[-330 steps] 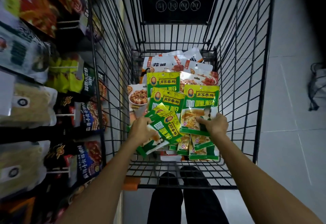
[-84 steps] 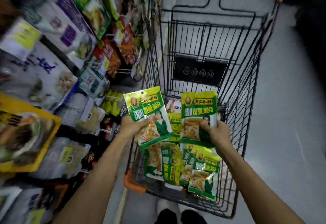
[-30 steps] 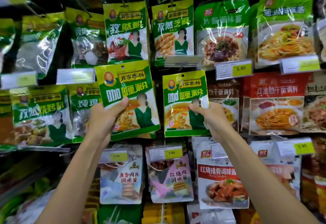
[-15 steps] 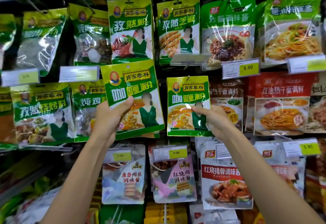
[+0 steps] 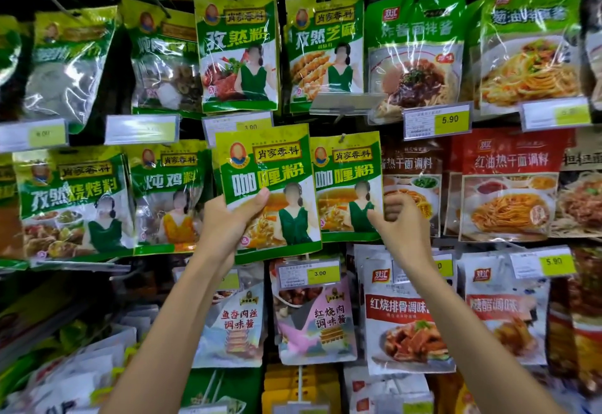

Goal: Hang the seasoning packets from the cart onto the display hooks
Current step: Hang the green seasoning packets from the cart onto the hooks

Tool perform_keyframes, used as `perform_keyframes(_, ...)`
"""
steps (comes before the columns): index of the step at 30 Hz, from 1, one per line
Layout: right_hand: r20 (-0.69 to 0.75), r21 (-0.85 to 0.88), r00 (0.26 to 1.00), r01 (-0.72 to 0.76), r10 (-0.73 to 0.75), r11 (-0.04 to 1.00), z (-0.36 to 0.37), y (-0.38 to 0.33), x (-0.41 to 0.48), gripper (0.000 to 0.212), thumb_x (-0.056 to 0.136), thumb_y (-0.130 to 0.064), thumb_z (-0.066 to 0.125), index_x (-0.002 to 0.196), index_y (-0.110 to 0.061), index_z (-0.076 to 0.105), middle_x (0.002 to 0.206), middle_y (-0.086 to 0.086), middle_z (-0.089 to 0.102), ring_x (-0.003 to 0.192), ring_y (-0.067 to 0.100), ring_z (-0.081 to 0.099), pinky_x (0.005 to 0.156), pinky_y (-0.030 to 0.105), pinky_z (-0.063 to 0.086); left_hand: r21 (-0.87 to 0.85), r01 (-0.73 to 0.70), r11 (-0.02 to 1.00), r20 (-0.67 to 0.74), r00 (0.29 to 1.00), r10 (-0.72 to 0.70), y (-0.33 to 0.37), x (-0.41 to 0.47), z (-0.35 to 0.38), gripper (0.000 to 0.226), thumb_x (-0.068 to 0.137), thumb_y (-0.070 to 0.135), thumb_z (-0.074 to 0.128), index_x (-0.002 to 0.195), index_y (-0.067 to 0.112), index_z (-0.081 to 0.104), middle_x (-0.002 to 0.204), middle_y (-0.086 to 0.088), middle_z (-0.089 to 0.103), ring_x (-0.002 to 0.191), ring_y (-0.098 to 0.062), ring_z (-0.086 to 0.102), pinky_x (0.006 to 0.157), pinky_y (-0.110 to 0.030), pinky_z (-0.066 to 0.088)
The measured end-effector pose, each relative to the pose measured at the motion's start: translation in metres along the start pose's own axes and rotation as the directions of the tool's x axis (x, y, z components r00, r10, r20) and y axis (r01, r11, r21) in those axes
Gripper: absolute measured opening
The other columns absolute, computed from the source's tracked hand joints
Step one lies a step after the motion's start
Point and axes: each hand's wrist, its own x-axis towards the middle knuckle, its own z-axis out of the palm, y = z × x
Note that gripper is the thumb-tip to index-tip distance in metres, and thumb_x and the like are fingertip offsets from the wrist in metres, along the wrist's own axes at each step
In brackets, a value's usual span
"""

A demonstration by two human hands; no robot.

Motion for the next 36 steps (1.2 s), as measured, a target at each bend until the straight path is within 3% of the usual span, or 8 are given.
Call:
perform_keyframes(4,-0.127,0.044,0.979,0.166,-0.159,0.985,-0.002,-0.011,-0.024,0.018,0.096,-0.019,0.057,0.113,-0.012,0.055,0.108,0.002,0.058,0.101,0.02,0.058,0.09,0.037,0.05,0.023,0.044,0.999,0.041,0.998,-0.045,-0.007,-0.007,0.016,0.036,0.064,0.03,0.078,0.092,0.016,0.062,0.082,-0.002,0.076,0.079,-0.018,0.073,0.069,-0.03,0.06)
perform_keyframes(9,0.258,0.441,0.964,-0.06,-0.062,0.896,0.003,-0.044,-0.029,0.027,0.094,-0.043,0.053,0.09,-0.02,0.064,0.092,0.007,0.067,0.116,0.016,0.049,0.09,0.033,0.049,0.043,0.103,0.994,0.11,0.988,-0.107,-0.013,-0.021,0.039,0.027,0.076,0.022,0.076,0.099,0.012,0.066,0.089,-0.009,0.075,0.082,-0.023,0.073,0.068,-0.034,0.06)
perform_keyframes(10,0.312,0.451,0.949,-0.109,-0.042,0.886,0.004,-0.047,-0.03,0.034,0.093,-0.044,0.056,0.086,-0.011,0.063,0.086,0.015,0.066,0.075,0.001,0.049,0.092,0.037,0.049,0.045,0.102,0.994,0.116,0.988,-0.107,-0.013,-0.024,0.043,0.03,0.078,0.022,0.076,0.103,0.009,0.065,0.091,-0.01,0.075,0.084,-0.024,0.073,0.073,-0.037,0.06)
perform_keyframes(16,0.355,0.528,0.935,-0.205,0.005,0.824,0.007,-0.045,-0.026,0.027,0.092,-0.024,0.062,0.09,0.003,0.064,0.085,0.014,0.071,0.08,0.02,0.072,0.075,0.035,0.059,0.274,0.058,0.96,0.11,0.99,-0.091,0.004,-0.029,0.05,0.09,0.064,0.057,0.072,0.127,-0.003,0.05,0.118,-0.025,0.061,0.108,-0.037,0.061,0.093,-0.053,0.049)
perform_keyframes(19,0.323,0.516,0.945,-0.218,0.048,0.829,0.004,-0.04,-0.021,0.037,0.093,-0.022,0.062,0.096,0.015,0.057,0.102,0.03,0.065,0.101,0.039,0.064,0.091,0.048,0.052,0.564,-0.287,0.774,-0.005,0.936,0.352,0.021,-0.018,0.037,0.042,0.089,0.047,0.056,0.093,0.006,0.065,0.078,-0.008,0.069,0.066,-0.017,0.065,0.064,-0.026,0.054)
perform_keyframes(23,0.324,0.482,0.944,-0.227,0.069,0.846,-0.003,-0.034,-0.016,0.027,0.093,-0.022,0.062,0.078,-0.001,0.057,0.102,0.031,0.064,0.105,0.04,0.062,0.098,0.051,0.047,0.868,-0.423,0.26,0.027,0.563,0.826,0.049,0.018,0.02,0.023,0.099,0.019,0.049,0.097,0.004,0.065,0.081,-0.011,0.066,0.069,-0.021,0.058,0.054,-0.017,0.035)
perform_keyframes(27,0.321,0.446,0.946,-0.192,0.045,0.874,-0.006,-0.031,-0.006,0.032,0.093,-0.023,0.061,0.066,-0.008,0.052,0.1,0.028,0.064,0.097,0.034,0.064,0.099,0.047,0.044,0.937,-0.347,-0.046,0.225,0.497,0.838,0.052,0.056,0.015,0.033,0.098,0.019,0.044,0.119,-0.002,0.059,0.114,-0.02,0.061,0.108,-0.034,0.056,0.084,-0.038,0.046)
perform_keyframes(36,0.298,0.435,0.953,-0.183,0.051,0.881,-0.01,-0.032,0.025,0.032,0.093,-0.024,0.063,0.065,-0.01,0.056,0.089,0.014,0.067,0.087,0.022,0.064,0.075,0.028,0.049,0.919,-0.359,-0.162,0.324,0.457,0.829,0.032,0.084,0.013,0.036,0.1,0.018,0.041,0.12,-0.007,0.055,0.115,-0.026,0.06,0.109,-0.039,0.056,0.101,-0.048,0.041)
